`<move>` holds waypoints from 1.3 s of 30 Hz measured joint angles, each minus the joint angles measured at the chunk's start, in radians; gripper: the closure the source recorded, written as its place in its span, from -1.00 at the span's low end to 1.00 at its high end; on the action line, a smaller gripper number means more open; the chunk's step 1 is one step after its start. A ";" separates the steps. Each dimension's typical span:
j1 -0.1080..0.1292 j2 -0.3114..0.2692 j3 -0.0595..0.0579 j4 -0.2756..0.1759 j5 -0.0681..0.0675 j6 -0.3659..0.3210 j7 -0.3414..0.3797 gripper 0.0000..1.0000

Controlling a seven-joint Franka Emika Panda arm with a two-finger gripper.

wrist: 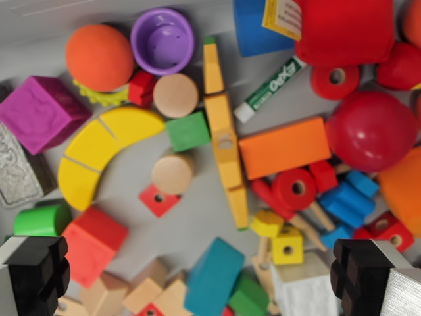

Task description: Pick an object from the bin

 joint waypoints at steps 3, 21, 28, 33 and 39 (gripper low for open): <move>0.006 0.008 0.000 -0.009 -0.001 0.014 0.019 -1.00; 0.054 0.080 0.002 -0.067 -0.007 0.121 0.164 -1.00; 0.075 0.118 0.001 -0.081 -0.008 0.164 0.223 -1.00; 0.090 0.146 0.001 -0.090 -0.009 0.194 0.265 -1.00; 0.111 0.190 0.001 -0.096 -0.009 0.234 0.321 -1.00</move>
